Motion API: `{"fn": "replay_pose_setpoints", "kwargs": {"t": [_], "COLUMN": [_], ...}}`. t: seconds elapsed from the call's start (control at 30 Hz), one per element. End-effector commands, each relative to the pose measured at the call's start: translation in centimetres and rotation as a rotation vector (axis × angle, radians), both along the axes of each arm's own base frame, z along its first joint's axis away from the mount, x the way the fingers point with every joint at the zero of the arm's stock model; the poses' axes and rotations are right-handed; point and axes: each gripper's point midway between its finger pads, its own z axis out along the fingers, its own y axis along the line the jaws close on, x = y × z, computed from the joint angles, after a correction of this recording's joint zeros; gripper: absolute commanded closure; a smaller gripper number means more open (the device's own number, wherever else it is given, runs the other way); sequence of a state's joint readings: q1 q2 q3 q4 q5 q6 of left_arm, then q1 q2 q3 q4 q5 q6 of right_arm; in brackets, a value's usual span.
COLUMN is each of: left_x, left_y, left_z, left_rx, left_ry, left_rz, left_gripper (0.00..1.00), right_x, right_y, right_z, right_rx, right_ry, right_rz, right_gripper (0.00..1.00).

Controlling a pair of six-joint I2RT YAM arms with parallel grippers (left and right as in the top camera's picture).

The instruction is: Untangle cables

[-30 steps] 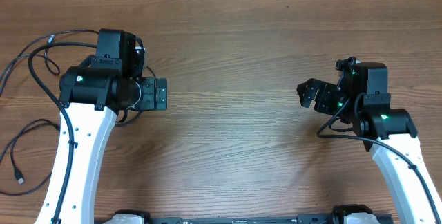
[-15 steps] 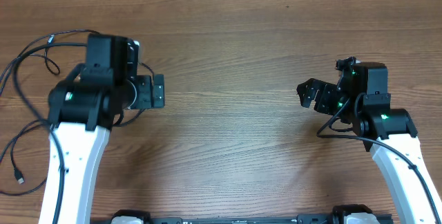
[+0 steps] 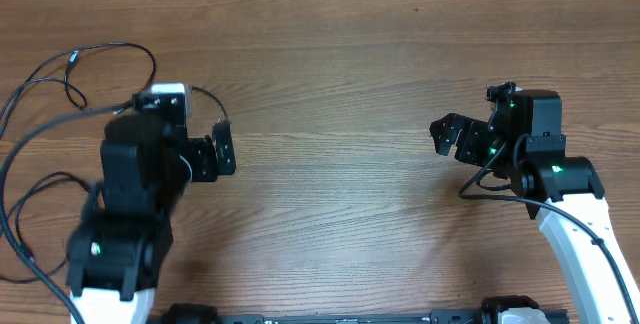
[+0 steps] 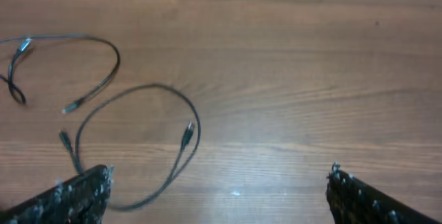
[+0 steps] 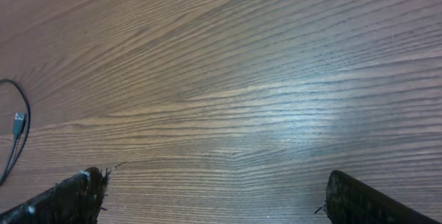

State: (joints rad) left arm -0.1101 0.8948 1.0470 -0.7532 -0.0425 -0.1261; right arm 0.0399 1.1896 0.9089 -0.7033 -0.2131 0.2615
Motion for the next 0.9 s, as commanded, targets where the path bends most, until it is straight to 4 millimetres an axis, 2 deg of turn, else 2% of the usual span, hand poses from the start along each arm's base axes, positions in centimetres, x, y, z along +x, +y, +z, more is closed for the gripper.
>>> {"fn": "replay_pose_setpoints", "kwargs": {"t": [0.0,0.5,0.77,0.87], "left_x": [-0.9,-1.8,-3.5,-4.5], "left_y": [0.0,-3.0,-2.8,-2.7], "left_z": [-1.4,-5.9,-6.1,-5.3], "left_rx": [0.002,-0.130,-0.172,-0.175], "left_ry": [-0.063,-0.329,-0.488,-0.560], "left_rz": [-0.009,-0.159,-0.153,-0.157], "left_gripper": [0.00,0.00,0.00,0.00], "right_x": [0.6,0.6,0.6,0.6], "right_y": [0.1,0.1,0.1,0.1], "right_z": [1.4,1.4,1.4,1.4], "right_rx": [0.006,0.006,0.006,0.006], "right_ry": [-0.039,-0.039,-0.039,-0.039], "right_rz": [0.002,0.002,0.002,0.002], "right_gripper": [0.00,0.00,0.00,0.00]}}
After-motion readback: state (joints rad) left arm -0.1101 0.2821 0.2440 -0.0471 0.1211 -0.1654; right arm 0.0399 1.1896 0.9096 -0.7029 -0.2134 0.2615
